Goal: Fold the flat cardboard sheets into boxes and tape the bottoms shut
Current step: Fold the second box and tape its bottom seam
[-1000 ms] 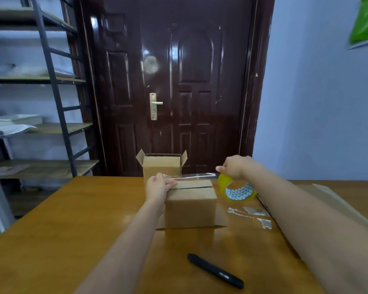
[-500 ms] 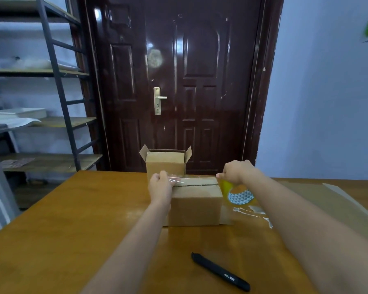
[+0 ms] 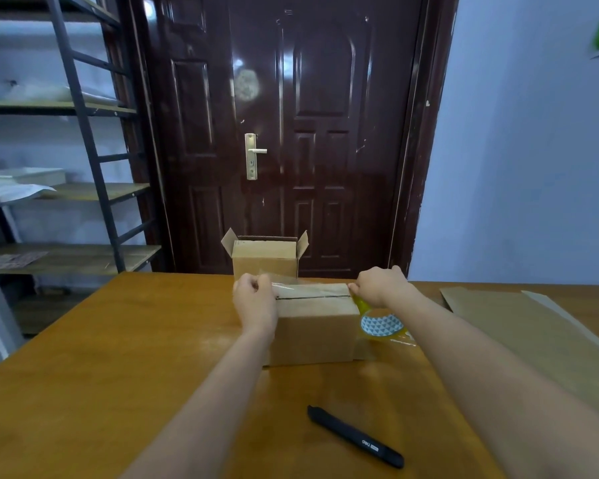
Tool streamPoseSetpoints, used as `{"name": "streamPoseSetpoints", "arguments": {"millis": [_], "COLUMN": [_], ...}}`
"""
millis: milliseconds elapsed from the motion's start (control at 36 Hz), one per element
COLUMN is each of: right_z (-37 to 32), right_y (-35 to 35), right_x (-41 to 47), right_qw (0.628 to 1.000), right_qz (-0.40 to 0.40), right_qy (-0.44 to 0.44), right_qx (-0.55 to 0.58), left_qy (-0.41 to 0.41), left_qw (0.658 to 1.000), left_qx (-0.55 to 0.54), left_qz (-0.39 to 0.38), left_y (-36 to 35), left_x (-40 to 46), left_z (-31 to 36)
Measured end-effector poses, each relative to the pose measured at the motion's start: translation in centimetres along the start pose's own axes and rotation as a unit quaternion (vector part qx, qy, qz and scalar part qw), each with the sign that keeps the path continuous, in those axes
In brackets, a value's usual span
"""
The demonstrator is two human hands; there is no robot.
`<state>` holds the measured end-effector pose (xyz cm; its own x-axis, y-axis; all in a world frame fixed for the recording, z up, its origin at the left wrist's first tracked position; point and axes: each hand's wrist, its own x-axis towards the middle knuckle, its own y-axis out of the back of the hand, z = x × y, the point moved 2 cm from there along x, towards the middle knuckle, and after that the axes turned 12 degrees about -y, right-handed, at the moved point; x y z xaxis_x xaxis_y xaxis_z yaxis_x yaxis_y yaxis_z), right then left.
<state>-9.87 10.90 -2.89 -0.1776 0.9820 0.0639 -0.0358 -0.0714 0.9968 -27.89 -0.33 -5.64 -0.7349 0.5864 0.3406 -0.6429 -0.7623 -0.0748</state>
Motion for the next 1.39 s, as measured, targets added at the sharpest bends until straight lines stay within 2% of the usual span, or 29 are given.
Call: {"name": "streamPoseSetpoints", "arguments": {"millis": [194,528,806,1056,1389], "right_z": [-0.2,-0.6,-0.8,-0.8,-1.1], "right_y": [0.0,0.2,0.1,-0.1,0.0], "right_x": [-0.1,-0.8,-0.9,-1.0,-1.1], "right_qw": [1.0,0.999,0.999,0.999,1.0], "right_qz": [-0.007,-0.001,-0.009,-0.003,0.002], "right_qy": [-0.008,0.008,0.012,0.012,0.009], "right_qx": [-0.001,-0.034,-0.033,-0.03,-0.028], "left_qy": [0.039,0.103,0.102,0.159,0.174], "left_qw": [0.999,0.994,0.995,0.985,0.981], "left_qx": [0.019,-0.005,-0.004,-0.066,-0.082], "left_qz": [0.03,0.023,0.022,0.022,0.013], "left_y": [-0.1,0.5,0.5,0.8,1.6], "left_x": [0.2,0.9,1.0,0.4,-0.2], "left_z": [-0.3,0.0,-0.2,-0.9,-1.1]}}
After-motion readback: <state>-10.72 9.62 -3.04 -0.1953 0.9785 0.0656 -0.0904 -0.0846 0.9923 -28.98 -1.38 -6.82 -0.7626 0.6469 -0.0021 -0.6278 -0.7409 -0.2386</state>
